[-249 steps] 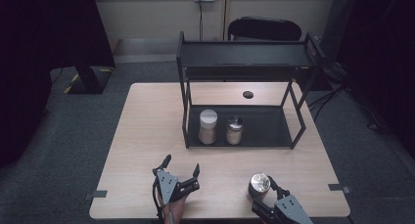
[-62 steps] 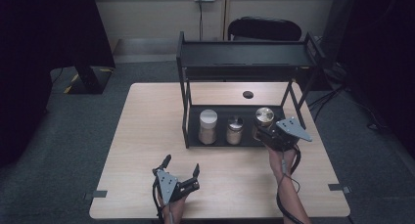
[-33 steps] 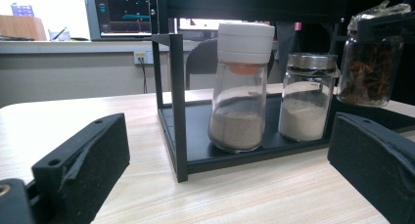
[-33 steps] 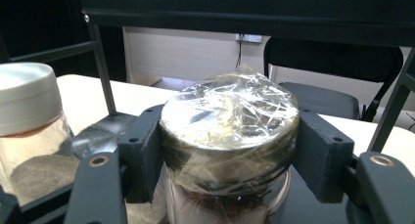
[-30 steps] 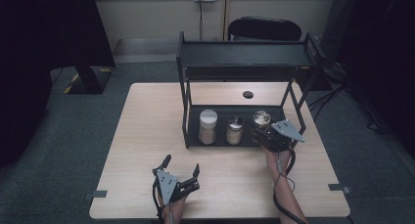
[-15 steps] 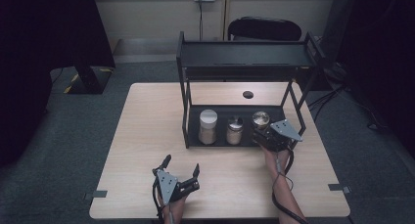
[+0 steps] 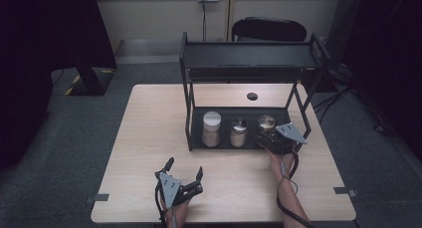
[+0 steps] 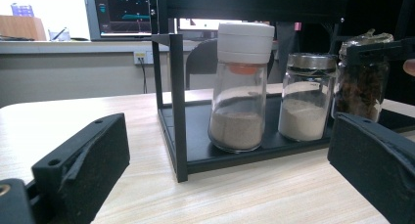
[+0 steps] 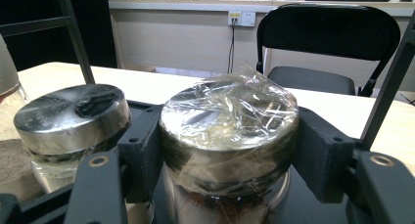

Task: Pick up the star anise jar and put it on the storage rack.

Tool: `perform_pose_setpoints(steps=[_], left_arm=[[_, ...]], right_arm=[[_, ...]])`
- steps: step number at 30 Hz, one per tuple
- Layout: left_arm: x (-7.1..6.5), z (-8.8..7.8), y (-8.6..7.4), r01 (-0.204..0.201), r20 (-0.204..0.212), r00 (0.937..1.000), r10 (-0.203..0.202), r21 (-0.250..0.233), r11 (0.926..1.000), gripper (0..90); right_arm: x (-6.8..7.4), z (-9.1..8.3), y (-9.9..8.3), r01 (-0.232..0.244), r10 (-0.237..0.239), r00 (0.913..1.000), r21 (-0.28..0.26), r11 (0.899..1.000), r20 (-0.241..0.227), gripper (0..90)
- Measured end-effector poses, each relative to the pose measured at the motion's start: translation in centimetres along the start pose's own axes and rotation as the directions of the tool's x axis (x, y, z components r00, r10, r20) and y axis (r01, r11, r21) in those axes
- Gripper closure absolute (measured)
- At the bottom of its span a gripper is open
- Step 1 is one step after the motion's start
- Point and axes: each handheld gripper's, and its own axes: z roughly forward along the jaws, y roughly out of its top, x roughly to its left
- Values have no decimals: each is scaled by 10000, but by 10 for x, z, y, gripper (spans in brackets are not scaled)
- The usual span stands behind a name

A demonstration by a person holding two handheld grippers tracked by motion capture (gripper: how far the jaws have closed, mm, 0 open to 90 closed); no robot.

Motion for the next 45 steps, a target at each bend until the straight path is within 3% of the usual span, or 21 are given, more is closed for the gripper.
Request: perform_pose_setpoints(steps=[25,45], left_arm=[[1,0,0,-19,35,10000,19,-8,10000,14],[1,0,0,-20,36,10000,20,-6,10000,14]], right_arm=[[-1,2,-9,-15,14,10000,52,10000,79,344],[-4,3,-3,-63,63,10000,282,9996,-17,340]])
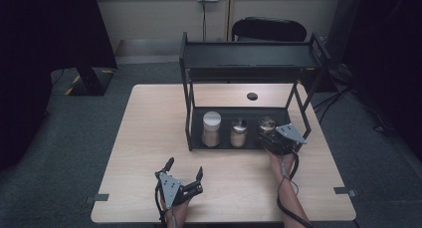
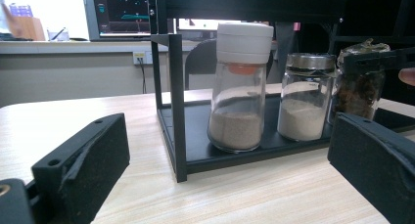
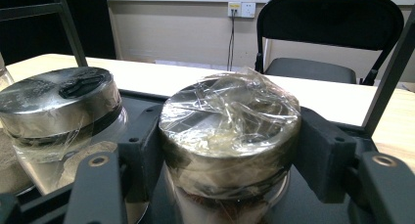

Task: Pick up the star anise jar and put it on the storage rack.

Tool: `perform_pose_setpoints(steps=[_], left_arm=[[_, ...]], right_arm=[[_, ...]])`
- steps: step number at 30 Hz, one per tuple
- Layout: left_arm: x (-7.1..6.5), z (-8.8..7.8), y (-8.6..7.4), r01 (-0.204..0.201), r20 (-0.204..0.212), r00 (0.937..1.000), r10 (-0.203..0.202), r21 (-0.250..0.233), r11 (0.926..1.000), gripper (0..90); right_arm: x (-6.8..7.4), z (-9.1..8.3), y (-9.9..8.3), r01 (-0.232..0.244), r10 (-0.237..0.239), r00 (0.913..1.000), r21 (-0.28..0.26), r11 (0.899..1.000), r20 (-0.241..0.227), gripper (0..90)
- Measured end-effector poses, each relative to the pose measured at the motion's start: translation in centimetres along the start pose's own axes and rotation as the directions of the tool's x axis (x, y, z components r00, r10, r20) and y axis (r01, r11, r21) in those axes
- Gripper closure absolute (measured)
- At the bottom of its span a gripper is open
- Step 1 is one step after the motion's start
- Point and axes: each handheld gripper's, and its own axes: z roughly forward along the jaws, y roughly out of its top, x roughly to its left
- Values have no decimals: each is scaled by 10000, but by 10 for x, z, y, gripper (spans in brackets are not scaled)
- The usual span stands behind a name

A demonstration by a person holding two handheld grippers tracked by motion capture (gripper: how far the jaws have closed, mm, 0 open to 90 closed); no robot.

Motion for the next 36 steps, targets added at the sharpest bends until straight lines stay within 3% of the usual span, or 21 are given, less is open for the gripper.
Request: perform_pose_setpoints(steps=[20,29,36], left_arm=[[0,0,0,29,6,10000,-29,3,10000,14],[0,0,0,24,4,10000,-24,5,10000,14],[0,0,0,20,3,10000,-20,2,10000,14]], right_arm=[[-1,1,2,-79,80,9999,42,10000,-105,309],[2,3,4,-107,107,9999,-36,9999,91,110],[1,5,4,-191,191,9998,12,9998,-4,67]])
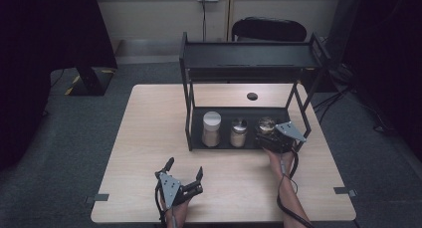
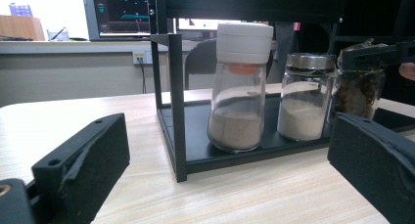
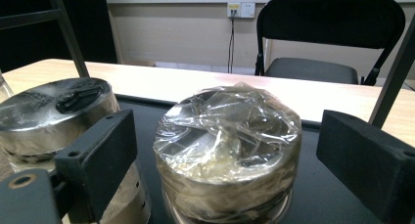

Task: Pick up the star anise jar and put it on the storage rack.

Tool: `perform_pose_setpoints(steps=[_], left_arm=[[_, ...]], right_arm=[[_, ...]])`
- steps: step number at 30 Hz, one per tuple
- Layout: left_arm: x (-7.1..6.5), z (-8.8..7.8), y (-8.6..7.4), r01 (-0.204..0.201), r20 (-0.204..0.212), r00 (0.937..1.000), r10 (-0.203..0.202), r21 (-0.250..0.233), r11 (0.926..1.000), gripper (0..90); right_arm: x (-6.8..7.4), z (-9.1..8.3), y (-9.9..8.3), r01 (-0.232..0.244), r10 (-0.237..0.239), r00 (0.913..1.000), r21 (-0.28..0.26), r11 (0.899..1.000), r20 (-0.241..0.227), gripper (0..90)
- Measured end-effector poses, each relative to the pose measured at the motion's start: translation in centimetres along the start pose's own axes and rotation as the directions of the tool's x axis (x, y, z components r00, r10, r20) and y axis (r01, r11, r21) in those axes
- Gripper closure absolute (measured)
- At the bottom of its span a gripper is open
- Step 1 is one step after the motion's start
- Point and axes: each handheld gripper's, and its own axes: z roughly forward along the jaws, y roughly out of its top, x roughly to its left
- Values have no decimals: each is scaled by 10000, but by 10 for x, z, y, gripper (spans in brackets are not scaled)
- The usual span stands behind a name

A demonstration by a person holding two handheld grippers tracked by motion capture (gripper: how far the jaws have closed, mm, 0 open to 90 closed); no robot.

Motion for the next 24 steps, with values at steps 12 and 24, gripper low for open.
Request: perform_pose_setpoints(steps=[12,24], left_arm=[[0,0,0,-20,-1,10000,20,3,10000,14],[0,0,0,4,1,10000,-4,-1,10000,14]], right_arm=[[2,1,3,-162,161,9997,40,9999,199,14],[3,0,4,-140,140,9998,1,9999,118,15]])
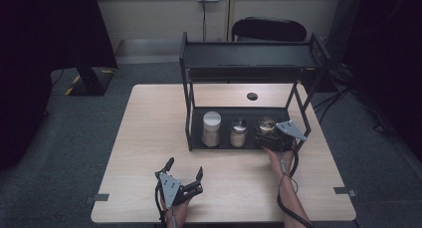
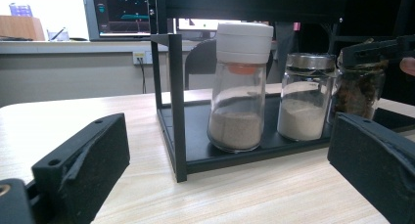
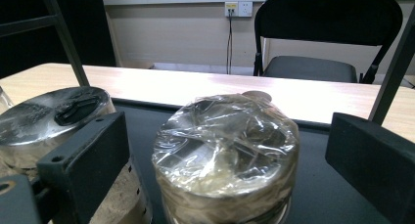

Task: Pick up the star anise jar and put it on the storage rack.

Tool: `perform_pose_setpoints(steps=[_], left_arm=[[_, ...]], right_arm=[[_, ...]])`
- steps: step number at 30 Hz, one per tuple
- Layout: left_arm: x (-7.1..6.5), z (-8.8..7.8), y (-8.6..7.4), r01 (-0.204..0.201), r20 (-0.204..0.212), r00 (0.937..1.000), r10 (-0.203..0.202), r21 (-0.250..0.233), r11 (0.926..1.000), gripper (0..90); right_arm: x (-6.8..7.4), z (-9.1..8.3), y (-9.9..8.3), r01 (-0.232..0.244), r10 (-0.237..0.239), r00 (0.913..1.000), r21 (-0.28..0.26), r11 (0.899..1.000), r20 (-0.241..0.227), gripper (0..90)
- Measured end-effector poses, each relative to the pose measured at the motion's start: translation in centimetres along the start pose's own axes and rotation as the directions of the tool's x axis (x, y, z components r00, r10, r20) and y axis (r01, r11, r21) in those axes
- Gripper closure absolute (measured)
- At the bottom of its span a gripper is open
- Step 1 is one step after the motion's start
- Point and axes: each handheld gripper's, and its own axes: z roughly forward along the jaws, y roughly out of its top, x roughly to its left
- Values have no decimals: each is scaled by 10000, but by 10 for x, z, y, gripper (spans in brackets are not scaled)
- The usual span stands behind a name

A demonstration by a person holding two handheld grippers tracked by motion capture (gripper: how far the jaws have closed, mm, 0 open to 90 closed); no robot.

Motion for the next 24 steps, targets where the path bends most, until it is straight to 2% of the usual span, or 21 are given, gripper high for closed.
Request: perform_pose_setpoints(steps=[8,11,24], left_arm=[[0,0,0,-14,-1,10000,14,1,10000,14],[0,0,0,3,0,10000,-3,-2,10000,14],[0,0,0,-4,-10,10000,4,10,10000,14]], right_arm=[[1,-1,0,6,-6,10000,-134,9999,-34,17],[0,-3,-1,-185,183,9998,-229,9996,-121,19],[1,-7,2,-15,12,10000,-348,9994,-88,24]])
